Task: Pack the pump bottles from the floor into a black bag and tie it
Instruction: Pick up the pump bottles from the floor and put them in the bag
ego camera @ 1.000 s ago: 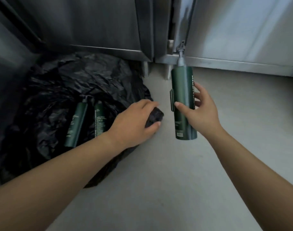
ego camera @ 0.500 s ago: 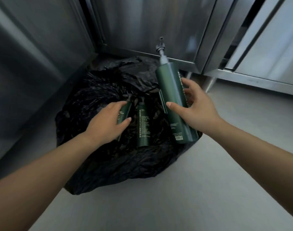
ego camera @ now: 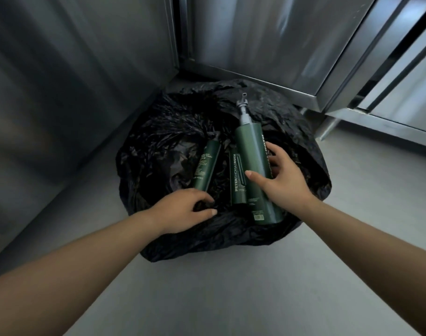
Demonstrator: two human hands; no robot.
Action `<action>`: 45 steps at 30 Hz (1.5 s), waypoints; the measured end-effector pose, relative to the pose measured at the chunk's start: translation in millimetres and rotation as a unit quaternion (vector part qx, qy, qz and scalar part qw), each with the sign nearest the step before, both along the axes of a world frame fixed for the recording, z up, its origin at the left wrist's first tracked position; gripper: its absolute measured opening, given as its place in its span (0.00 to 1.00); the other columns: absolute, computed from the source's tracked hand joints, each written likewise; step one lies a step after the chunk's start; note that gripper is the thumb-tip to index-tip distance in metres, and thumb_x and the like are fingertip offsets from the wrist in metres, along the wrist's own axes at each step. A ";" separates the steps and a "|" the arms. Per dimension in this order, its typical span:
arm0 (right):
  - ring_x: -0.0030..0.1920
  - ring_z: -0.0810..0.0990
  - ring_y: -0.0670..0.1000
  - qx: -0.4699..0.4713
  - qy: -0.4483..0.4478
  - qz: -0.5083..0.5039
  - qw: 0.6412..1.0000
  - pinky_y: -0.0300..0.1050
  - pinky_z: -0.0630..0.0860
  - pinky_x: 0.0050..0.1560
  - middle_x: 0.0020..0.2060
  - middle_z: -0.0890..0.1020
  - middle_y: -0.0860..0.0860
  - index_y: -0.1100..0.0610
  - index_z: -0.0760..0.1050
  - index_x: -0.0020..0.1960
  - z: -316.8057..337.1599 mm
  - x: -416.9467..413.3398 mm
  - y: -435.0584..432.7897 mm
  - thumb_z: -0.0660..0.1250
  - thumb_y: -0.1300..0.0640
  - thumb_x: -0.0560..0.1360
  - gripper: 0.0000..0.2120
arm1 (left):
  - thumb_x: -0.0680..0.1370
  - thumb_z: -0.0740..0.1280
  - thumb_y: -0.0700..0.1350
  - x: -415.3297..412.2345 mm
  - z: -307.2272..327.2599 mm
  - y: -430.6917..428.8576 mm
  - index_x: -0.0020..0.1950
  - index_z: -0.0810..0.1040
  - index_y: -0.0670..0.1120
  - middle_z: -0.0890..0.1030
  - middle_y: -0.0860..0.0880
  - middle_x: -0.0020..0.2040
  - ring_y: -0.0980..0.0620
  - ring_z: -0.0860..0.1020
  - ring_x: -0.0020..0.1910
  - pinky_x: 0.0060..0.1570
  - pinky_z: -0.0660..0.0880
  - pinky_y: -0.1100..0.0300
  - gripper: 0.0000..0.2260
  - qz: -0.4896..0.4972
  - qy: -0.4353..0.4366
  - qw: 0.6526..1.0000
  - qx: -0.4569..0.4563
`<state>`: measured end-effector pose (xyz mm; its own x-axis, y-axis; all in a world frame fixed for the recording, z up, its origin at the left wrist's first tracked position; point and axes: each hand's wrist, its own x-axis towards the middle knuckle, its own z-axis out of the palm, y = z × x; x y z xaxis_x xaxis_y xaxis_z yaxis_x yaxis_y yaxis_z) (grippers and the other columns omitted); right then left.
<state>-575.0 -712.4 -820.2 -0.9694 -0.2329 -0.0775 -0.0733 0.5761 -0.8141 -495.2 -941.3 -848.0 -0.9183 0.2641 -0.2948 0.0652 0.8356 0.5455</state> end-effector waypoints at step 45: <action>0.67 0.69 0.58 0.251 0.109 -0.106 0.956 0.55 0.70 0.62 0.68 0.71 0.55 0.56 0.64 0.71 -17.2 -63.0 63.9 0.68 0.45 0.73 0.31 | 0.75 0.65 0.57 -9.6 8.2 -12.9 0.61 0.74 0.56 0.77 0.57 0.55 0.60 0.75 0.52 0.48 0.71 0.67 0.15 0.120 0.060 0.991 -0.019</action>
